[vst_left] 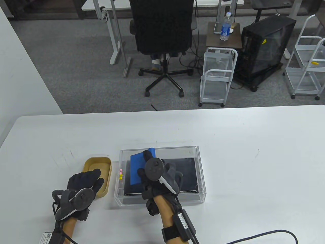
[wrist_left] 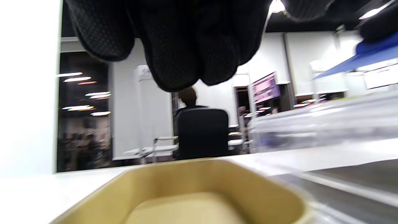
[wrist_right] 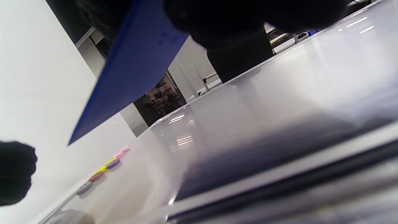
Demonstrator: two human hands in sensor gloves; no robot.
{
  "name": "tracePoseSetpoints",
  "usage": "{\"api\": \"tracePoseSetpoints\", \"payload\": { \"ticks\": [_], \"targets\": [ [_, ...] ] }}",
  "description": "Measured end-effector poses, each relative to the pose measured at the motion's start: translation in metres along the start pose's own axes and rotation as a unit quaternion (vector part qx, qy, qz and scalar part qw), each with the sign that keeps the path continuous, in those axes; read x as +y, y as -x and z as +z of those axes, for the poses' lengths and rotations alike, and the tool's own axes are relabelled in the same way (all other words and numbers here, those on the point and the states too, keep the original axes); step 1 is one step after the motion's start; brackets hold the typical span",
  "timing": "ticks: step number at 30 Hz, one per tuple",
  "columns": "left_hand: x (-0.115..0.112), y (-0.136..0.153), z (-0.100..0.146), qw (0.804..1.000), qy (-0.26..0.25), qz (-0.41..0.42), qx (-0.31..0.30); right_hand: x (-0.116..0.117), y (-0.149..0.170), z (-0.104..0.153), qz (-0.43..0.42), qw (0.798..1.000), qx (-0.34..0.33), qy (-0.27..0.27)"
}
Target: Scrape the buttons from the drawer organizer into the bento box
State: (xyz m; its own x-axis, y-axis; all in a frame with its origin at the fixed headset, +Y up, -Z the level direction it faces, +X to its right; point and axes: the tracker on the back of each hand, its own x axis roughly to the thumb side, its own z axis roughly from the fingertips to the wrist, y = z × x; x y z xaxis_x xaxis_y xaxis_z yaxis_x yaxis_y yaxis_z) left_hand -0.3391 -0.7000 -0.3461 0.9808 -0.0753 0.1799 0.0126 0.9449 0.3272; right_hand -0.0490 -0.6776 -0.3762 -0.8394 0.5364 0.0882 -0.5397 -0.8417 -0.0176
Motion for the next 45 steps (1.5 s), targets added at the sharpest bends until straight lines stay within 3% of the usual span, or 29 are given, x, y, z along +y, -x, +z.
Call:
{"api": "tracePoseSetpoints", "payload": {
  "ticks": [6,13,17,29,38,45],
  "targets": [
    [-0.024,0.034,-0.005,0.990,0.069,-0.034,0.117,-0.003,0.004,0.002,-0.010,1.000,0.002,0.004],
    [-0.057,0.058,-0.004,0.960,0.173,-0.029,0.216,-0.004,0.006,0.002,-0.015,1.000,0.002,0.006],
    [-0.065,0.063,-0.003,0.950,0.181,0.013,0.255,-0.004,0.007,0.002,-0.015,1.000,0.002,0.005],
    [-0.066,0.061,-0.006,0.956,0.171,0.038,0.235,-0.006,0.008,0.002,-0.013,1.000,0.006,0.016],
    [-0.037,0.051,-0.009,0.972,0.114,0.033,0.202,-0.001,0.005,0.003,-0.001,1.000,-0.003,0.006],
    [-0.024,0.044,-0.007,0.977,0.106,0.017,0.182,0.003,-0.001,0.003,0.013,1.000,-0.018,-0.015]
  ]
}}
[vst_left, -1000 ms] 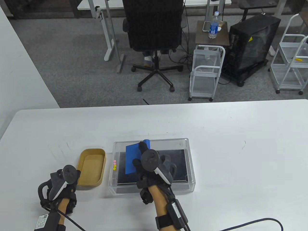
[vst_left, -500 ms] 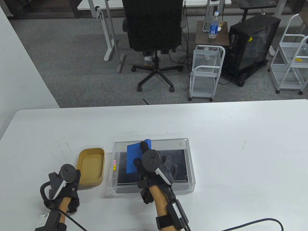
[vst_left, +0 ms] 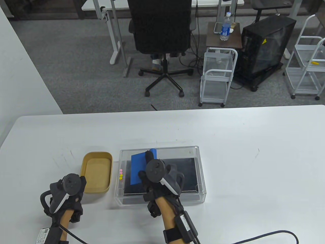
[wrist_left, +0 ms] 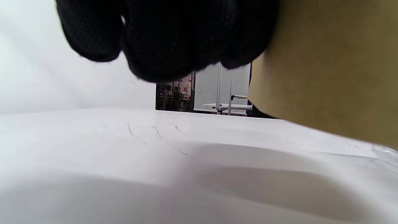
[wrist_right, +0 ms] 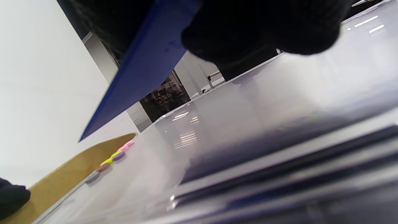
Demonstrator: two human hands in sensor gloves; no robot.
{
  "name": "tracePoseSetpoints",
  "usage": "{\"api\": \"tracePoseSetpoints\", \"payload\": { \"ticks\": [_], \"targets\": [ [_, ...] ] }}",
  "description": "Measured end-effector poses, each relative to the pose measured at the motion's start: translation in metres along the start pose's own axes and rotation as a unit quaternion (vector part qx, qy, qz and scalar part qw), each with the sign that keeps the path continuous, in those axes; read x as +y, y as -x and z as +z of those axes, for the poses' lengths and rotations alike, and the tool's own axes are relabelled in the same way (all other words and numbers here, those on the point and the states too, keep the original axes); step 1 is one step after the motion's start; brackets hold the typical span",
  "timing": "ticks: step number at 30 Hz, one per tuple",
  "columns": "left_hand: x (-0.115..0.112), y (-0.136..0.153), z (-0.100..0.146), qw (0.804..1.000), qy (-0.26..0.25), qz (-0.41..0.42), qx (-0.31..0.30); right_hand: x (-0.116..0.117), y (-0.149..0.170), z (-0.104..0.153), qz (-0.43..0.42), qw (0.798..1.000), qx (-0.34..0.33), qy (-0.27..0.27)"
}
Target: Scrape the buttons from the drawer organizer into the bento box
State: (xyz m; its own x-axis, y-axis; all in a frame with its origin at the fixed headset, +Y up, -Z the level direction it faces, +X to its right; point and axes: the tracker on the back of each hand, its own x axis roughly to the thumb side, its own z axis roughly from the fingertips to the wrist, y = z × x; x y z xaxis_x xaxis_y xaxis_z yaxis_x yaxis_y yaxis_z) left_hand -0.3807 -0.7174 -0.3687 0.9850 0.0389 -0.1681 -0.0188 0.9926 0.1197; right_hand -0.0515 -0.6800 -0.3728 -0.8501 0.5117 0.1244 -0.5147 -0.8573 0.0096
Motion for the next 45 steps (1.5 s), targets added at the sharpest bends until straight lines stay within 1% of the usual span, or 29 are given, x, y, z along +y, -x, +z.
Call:
{"api": "tracePoseSetpoints", "payload": {
  "ticks": [5,8,15,20,34,45],
  "targets": [
    [0.000,-0.005,0.002,1.000,0.007,-0.014,-0.012,0.007,-0.006,0.000,0.024,1.000,-0.009,-0.015],
    [0.000,-0.009,0.003,1.000,0.011,-0.019,-0.018,0.013,-0.011,0.000,0.046,0.999,-0.014,-0.014],
    [-0.001,-0.012,0.003,0.999,0.015,-0.017,-0.025,0.026,-0.022,0.000,0.080,0.996,-0.019,-0.027],
    [0.000,-0.017,0.006,0.999,0.014,-0.022,-0.033,0.030,-0.027,0.001,0.086,0.996,-0.021,-0.019],
    [0.000,-0.021,0.009,0.999,0.006,-0.036,-0.030,0.039,-0.039,-0.002,0.088,0.996,-0.023,-0.017],
    [0.002,-0.022,0.010,0.999,0.007,-0.037,-0.027,0.040,-0.042,0.000,0.079,0.997,-0.020,-0.012]
  ]
}}
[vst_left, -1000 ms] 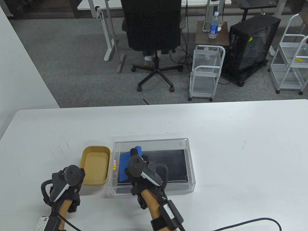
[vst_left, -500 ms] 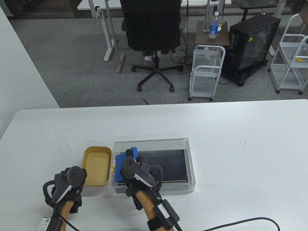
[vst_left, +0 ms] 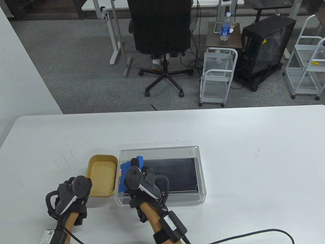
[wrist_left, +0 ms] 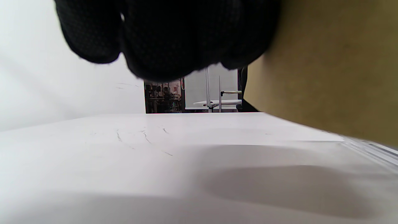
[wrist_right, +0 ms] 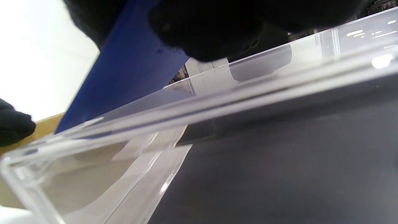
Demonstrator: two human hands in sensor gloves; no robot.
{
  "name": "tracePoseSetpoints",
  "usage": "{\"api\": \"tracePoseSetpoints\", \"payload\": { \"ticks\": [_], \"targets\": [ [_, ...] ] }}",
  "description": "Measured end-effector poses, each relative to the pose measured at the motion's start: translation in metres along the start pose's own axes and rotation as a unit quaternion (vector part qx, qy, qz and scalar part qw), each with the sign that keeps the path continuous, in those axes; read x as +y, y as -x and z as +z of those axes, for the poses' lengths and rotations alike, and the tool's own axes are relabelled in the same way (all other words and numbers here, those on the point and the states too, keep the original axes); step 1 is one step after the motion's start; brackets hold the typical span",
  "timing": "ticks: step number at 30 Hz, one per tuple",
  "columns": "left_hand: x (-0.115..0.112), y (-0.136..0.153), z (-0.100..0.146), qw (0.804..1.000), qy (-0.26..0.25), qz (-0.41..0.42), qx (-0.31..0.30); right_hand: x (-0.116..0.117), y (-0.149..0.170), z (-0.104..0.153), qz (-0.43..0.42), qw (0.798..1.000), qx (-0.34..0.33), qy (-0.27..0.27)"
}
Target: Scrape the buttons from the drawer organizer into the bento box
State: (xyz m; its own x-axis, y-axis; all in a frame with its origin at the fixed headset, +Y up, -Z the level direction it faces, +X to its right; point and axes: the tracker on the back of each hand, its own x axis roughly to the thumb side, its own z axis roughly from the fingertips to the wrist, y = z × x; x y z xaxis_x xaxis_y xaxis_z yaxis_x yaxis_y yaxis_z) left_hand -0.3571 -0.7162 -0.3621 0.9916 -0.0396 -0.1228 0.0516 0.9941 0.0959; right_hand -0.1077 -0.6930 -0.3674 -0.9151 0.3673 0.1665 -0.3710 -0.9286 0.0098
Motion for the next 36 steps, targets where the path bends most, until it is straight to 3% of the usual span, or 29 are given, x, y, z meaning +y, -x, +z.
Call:
{"api": "tracePoseSetpoints", "payload": {
  "ticks": [15,34,36],
  "targets": [
    [-0.006,0.010,-0.005,1.000,0.011,0.016,0.022,-0.007,-0.001,0.002,-0.008,1.000,-0.012,0.012],
    [-0.046,0.040,-0.020,0.993,0.075,0.003,0.093,-0.011,-0.002,0.003,-0.017,0.999,-0.046,0.023],
    [-0.046,0.041,-0.020,0.990,0.099,-0.006,0.099,-0.011,-0.002,0.003,-0.020,0.998,-0.050,0.032]
  ]
}}
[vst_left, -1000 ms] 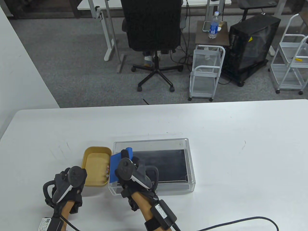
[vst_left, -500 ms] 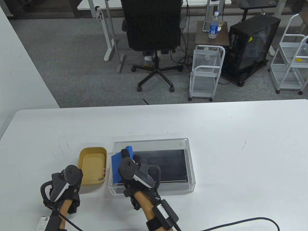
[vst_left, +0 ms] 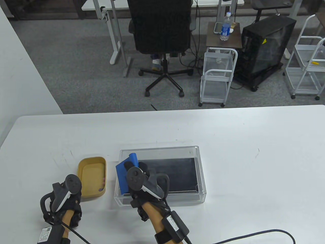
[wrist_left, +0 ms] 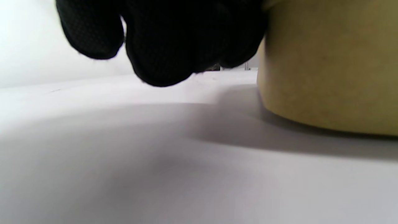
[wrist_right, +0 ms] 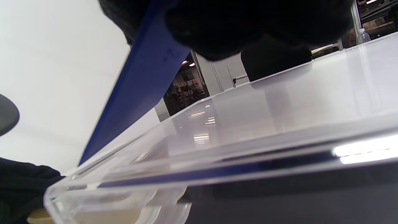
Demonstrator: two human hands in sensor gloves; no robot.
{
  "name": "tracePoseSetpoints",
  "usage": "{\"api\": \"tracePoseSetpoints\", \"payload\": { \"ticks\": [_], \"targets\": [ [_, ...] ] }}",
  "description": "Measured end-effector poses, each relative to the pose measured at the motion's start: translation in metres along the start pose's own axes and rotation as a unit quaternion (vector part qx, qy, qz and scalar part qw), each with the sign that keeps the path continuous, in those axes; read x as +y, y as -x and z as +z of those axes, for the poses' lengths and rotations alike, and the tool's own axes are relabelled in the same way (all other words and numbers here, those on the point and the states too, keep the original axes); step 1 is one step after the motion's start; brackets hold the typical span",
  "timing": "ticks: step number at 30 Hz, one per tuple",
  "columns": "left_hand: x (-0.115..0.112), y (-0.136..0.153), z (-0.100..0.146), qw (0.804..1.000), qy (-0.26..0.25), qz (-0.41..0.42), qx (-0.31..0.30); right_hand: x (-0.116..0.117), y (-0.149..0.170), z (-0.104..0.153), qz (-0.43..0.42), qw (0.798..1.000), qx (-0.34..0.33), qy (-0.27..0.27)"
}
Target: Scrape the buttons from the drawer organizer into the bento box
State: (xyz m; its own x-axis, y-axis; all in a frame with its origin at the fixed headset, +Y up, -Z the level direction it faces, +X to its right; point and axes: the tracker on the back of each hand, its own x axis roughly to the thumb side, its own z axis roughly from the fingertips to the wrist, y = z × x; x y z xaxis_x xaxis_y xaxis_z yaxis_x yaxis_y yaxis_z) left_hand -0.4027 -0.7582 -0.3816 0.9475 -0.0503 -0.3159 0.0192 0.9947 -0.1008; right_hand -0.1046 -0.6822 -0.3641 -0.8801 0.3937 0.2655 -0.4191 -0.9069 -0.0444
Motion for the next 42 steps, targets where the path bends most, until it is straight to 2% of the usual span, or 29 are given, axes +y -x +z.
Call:
{"api": "tracePoseSetpoints", "payload": {
  "ticks": [1,5,10,16,22,34,42],
  "targets": [
    [0.001,0.001,0.001,1.000,0.001,-0.001,0.001,-0.001,0.000,0.000,0.000,1.000,0.000,0.002],
    [0.016,-0.003,0.010,0.999,-0.050,0.004,-0.018,-0.007,0.001,0.002,0.001,1.000,-0.002,0.016],
    [0.041,-0.020,0.032,0.989,-0.120,0.019,-0.084,-0.021,0.006,0.002,-0.008,0.999,0.003,0.034],
    [0.066,-0.044,0.072,0.961,-0.217,0.022,-0.171,-0.029,0.019,0.008,0.060,0.996,-0.009,0.065],
    [0.073,-0.065,0.101,0.927,-0.281,0.011,-0.248,-0.040,0.048,0.021,0.078,0.994,0.004,0.077],
    [0.072,-0.105,0.155,0.874,-0.331,-0.043,-0.353,-0.066,0.110,0.059,0.122,0.983,0.051,0.127],
    [0.069,-0.116,0.172,0.858,-0.321,-0.048,-0.398,-0.077,0.144,0.071,0.103,0.979,0.103,0.144]
  ]
}}
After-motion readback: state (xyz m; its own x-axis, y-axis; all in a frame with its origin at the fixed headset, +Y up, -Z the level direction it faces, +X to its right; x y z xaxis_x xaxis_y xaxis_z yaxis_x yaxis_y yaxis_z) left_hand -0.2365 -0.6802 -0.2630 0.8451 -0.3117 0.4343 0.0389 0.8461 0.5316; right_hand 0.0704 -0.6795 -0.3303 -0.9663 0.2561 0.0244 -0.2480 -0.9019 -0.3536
